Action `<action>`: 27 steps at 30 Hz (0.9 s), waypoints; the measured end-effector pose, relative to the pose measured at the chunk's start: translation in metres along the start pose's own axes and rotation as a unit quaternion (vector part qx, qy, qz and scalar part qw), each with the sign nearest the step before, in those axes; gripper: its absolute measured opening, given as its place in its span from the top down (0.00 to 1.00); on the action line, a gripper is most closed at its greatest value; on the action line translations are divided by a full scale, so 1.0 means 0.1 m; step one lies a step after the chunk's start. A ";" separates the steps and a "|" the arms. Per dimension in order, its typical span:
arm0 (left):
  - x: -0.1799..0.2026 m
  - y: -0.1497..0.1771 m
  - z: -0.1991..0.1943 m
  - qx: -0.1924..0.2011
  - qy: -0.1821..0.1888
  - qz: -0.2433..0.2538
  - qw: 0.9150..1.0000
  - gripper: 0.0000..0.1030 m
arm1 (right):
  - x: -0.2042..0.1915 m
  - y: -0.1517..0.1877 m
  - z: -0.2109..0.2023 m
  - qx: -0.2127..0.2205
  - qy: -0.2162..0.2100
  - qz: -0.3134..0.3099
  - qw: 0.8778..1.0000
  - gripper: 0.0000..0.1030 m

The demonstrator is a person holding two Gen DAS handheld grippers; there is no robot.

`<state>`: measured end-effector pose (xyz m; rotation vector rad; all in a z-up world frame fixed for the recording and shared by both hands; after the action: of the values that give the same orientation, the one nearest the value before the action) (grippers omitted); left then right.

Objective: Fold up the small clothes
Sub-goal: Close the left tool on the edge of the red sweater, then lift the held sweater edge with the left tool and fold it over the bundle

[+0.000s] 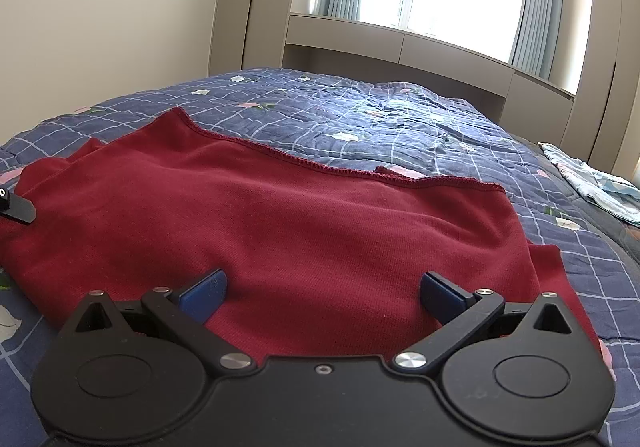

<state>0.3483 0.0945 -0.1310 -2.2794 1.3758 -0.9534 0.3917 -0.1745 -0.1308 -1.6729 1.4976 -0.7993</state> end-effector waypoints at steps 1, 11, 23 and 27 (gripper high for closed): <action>0.01 0.00 0.01 -0.001 -0.007 0.000 1.000 0.51 | 0.00 0.00 0.00 0.000 0.000 0.000 1.000 0.01; 0.05 -0.02 -0.01 0.006 -0.013 0.018 1.000 0.87 | 0.01 -0.01 0.01 -0.003 -0.007 0.009 1.000 0.01; 0.49 -0.24 -0.30 0.057 0.010 0.092 0.994 0.89 | 0.04 -0.02 0.02 -0.009 -0.014 0.019 1.000 0.01; 0.83 -0.36 -0.42 0.077 0.034 0.138 0.987 0.90 | 0.11 -0.06 0.00 -0.015 -0.026 0.038 0.999 0.01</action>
<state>0.3698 0.0428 -0.0488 -1.9007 1.5386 -1.0135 0.3959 -0.1856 -0.1256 -1.6358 1.5351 -0.6907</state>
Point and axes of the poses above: each gripper's, at about its wrist camera, not at the fingertips, and z roughly the way its jaws point, x to its right, y to its underside, the point moved 5 cm from there along z, roughly the way its jaws point, and after that the axes turned 11 degrees about z, right-handed, at the moved point
